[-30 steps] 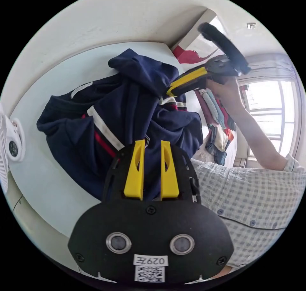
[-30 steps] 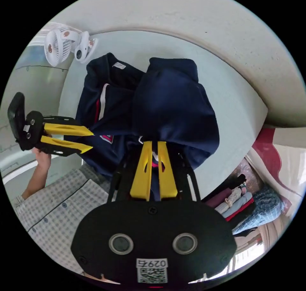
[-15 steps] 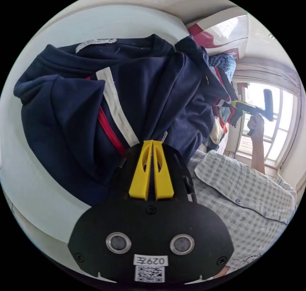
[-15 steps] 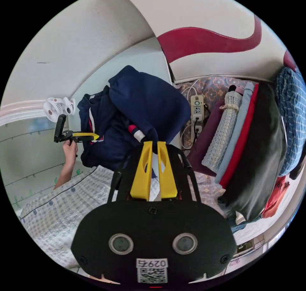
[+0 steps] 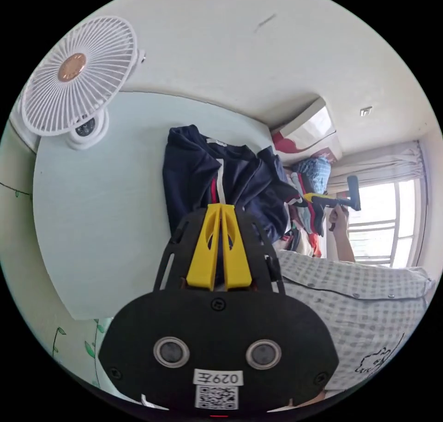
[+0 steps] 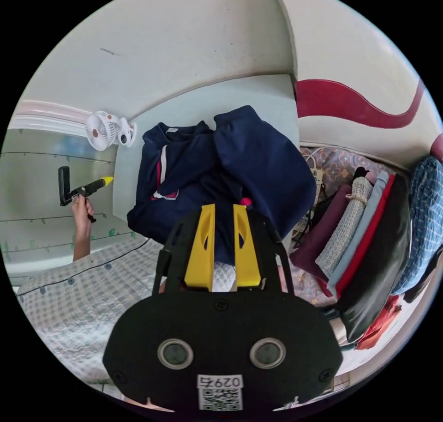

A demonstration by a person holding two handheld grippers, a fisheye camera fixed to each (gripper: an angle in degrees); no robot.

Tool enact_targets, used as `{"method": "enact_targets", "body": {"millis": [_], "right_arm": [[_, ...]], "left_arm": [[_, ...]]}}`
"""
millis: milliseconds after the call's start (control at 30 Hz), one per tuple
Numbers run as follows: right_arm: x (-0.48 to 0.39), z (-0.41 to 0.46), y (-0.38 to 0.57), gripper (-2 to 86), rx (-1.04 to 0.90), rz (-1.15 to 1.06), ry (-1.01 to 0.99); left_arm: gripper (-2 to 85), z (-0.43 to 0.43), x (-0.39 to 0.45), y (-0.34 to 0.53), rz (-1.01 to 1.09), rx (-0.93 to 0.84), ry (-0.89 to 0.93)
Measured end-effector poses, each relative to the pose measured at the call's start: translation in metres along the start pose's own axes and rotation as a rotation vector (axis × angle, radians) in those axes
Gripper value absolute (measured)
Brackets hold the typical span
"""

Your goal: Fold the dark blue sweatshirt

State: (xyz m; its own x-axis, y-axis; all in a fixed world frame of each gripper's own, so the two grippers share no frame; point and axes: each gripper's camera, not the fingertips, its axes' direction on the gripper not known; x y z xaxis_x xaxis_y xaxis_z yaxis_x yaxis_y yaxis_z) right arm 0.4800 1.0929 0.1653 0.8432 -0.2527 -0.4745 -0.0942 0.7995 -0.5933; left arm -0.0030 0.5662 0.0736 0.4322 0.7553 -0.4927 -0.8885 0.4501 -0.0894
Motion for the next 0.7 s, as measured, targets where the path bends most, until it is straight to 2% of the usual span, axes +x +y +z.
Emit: {"method": "enact_targets", "body": {"millis": [67,200,367,533,600,700], "right_arm": [[-0.011,0.012,-0.004,3.3,-0.064,-0.050,-0.051],[-0.027,0.036,0.007,1.0,-0.191,-0.117,-0.087],[-0.022,0.045,0.051,0.7,-0.167,-0.014,-0.097],[0.004,0.054,0.098,0.4,-0.136,0.151,-0.297],[0.008,0.052,0.108,0.3,-0.103,0.183,-0.348],[0.009,0.045,0.111,-0.1,-0.061,0.207,-0.360]], "left_arm": [[-0.8,0.025,0.021,-0.007,0.057,-0.072,-0.034],[0.2,0.079,0.056,-0.033,0.197,-0.237,0.041],[7.3,0.110,0.087,-0.054,0.334,-0.318,-0.076],[10.6,0.156,0.107,-0.073,0.439,-0.464,-0.191],[9.7,0.171,0.109,-0.075,0.459,-0.510,-0.229],[2.5,0.174,0.110,-0.073,0.456,-0.486,-0.328]]}}
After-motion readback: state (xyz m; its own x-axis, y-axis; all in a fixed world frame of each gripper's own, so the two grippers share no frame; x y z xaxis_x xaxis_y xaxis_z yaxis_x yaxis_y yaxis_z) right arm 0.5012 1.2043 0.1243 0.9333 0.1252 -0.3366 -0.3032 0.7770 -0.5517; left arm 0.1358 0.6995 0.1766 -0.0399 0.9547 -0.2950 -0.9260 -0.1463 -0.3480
